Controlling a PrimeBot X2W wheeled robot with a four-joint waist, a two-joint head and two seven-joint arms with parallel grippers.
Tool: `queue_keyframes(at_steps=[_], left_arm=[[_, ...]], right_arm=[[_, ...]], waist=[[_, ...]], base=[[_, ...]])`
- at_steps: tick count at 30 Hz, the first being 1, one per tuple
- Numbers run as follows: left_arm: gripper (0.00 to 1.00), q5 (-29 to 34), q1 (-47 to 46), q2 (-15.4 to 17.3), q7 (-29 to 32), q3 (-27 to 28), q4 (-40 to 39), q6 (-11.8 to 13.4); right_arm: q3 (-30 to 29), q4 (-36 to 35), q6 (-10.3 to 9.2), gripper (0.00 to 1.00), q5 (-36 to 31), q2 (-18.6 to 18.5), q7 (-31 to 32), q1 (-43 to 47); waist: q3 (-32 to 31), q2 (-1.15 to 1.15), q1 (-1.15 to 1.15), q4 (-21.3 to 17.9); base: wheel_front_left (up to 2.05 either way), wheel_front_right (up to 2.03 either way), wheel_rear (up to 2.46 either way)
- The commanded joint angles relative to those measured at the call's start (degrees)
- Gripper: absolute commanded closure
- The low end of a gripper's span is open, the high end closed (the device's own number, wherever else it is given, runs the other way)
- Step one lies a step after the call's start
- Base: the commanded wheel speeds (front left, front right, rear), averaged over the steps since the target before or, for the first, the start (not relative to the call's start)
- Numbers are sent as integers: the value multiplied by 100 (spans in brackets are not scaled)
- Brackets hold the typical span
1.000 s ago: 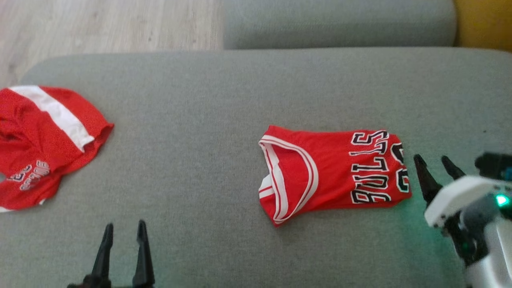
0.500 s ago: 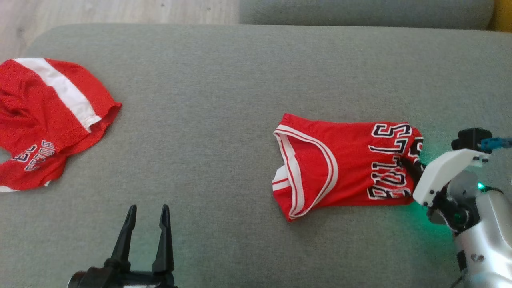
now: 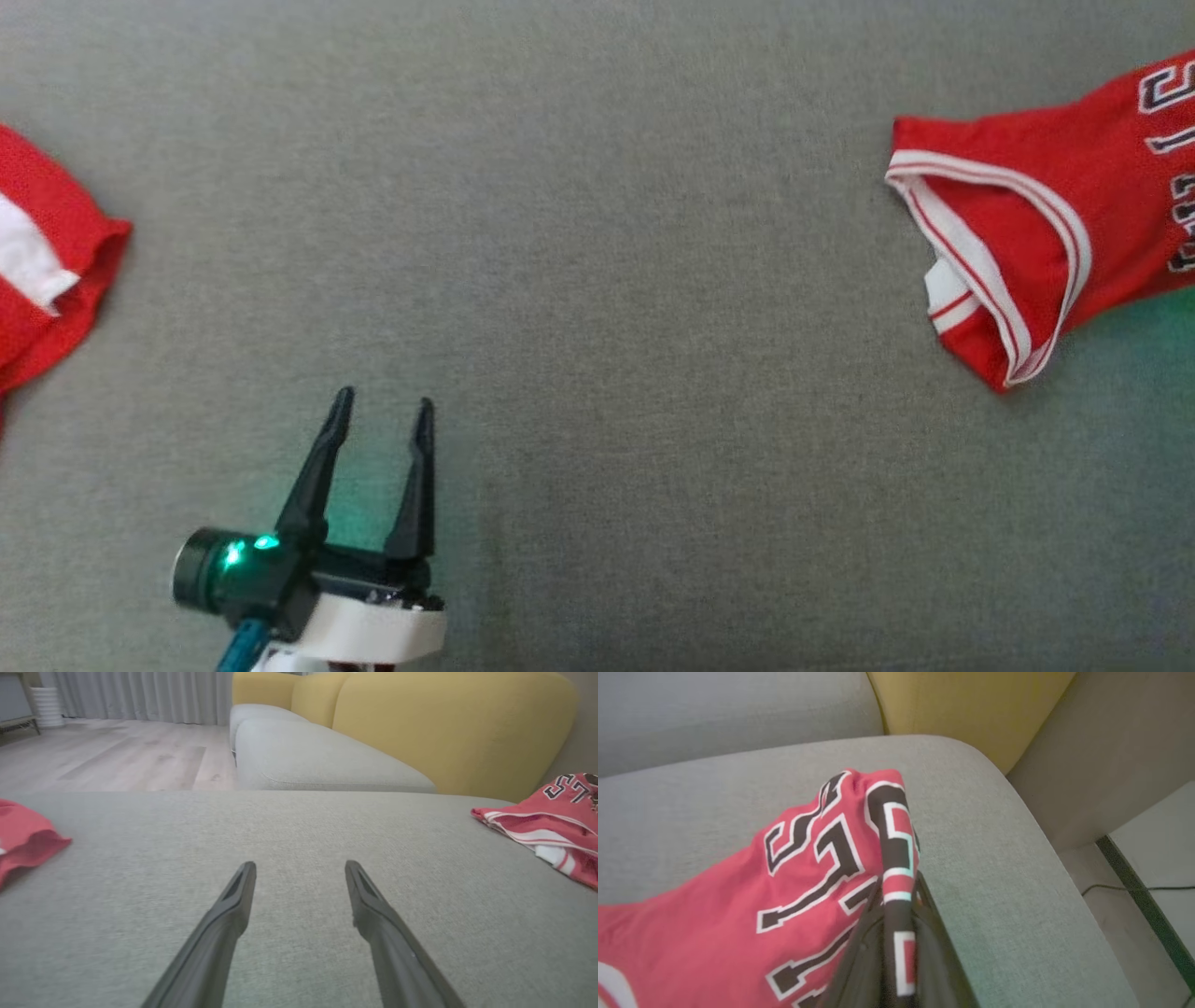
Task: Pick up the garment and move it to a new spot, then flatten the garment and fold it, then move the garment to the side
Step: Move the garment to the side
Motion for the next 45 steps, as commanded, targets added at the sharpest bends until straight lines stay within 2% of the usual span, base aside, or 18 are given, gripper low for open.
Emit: queue_keyframes(at_steps=[1,6,13,14,15,17,23,29,34,39,42,45], left_arm=[[0,49,-100,62,-55,129,-135,-16],[0,133,-261,88,-55,-40,-95,-45],[0,139,-273,83,-55,-43,-88,-55],[0,140,-276,84,-55,-42,-81,-56],[0,136,-277,83,-55,-37,-78,-57],[0,131,-267,77,-55,-27,-71,-58],[0,40,-194,33,-55,19,-43,-53],[0,-178,-2,-22,-55,165,3,12],[0,-374,305,-47,-55,284,34,90],[0,-574,651,-53,-55,417,22,175],[0,-634,846,-54,-55,513,58,202],[0,-625,955,-54,-55,570,110,198]], right_arm=[[36,-142,39,100,-67,-111,-82,-74],[-221,194,39,100,-1044,-272,-404,-381],[-793,175,39,100,-2120,-186,-801,-615],[-885,168,39,95,-2196,-124,-847,-630],[-962,186,39,78,-2252,-48,-870,-636],[-946,187,39,0,-2447,26,-962,-603],[-791,-153,39,0,-2834,226,-1761,-541],[-164,-776,39,0,-2446,655,-2609,-92],[354,-1864,39,0,-1924,979,-2939,1161],[422,-2955,39,0,-1481,1420,-3299,2822],[489,-3225,39,0,-1355,1663,-3544,3670],[560,-3285,39,0,-1384,1764,-3656,4093]], waist=[[192,0,-1,-141],[312,0,-1,-187],[290,0,-1,-269],[274,0,-1,-275],[255,0,-1,-283],[218,0,-1,-304],[0,0,-1,-349],[-558,0,-1,-284],[-1206,0,-1,-77],[-1677,0,-1,135],[-1873,0,-1,221],[-1957,0,-1,259]], base=[[0,0,0],[0,0,0],[0,0,0],[0,0,0],[0,0,0],[0,0,0],[0,0,0],[0,0,0],[0,0,0],[0,0,0],[0,0,0],[0,0,0]])
